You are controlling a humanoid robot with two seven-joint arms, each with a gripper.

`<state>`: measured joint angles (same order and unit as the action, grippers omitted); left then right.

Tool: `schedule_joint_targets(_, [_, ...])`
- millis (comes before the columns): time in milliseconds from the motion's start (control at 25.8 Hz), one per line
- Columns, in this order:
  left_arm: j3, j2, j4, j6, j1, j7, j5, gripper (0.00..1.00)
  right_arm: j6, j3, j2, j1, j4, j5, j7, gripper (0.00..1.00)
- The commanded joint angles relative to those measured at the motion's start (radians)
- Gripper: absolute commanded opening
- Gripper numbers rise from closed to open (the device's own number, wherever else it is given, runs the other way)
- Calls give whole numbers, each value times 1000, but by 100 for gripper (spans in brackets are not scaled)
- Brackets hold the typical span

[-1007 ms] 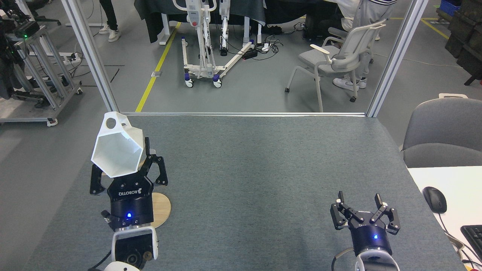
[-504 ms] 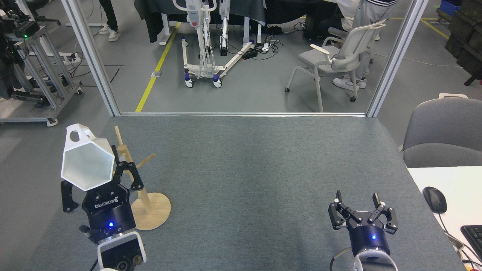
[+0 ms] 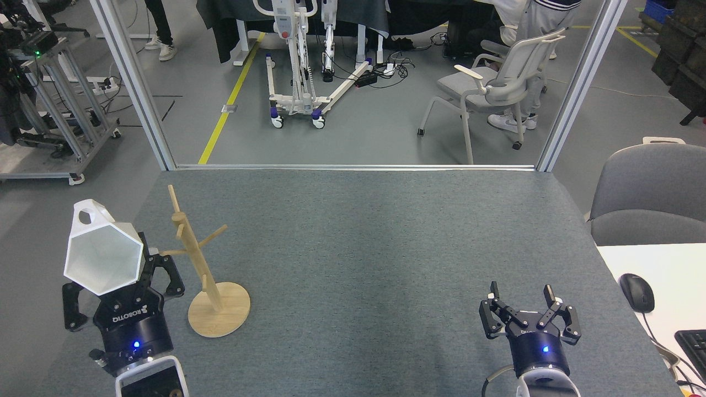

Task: Hang cup on storage rack
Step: 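Lower the cup onto a peg of the wooden stand with the left gripper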

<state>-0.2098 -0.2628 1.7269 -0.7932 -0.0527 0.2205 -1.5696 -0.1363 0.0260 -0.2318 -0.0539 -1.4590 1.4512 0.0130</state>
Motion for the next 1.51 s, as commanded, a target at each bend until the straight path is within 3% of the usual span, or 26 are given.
schedule_joint_targets(0, [1,-12,-7,20,34,-29,19,3,0,0,-1,-1,2,0,2,100])
schedule_joint_targets(775, [3,-67,-148,69,34,-92,16,3,7,0,-8,5,2,5,-1,100])
schedule_joint_targets(1085, [0,-72,-196,91,30,-96,11,3,3,0,15,-7,2,6,-1,100])
schedule_joint_targets(1317, [-8,-67,-210,117,28,-96,-7,3,0,0,71,-11,2,77,1,100])
schedule_joint_targets(1472, [-25,-61,-227,146,22,-101,-46,3,-3,0,77,-23,2,92,5,100])
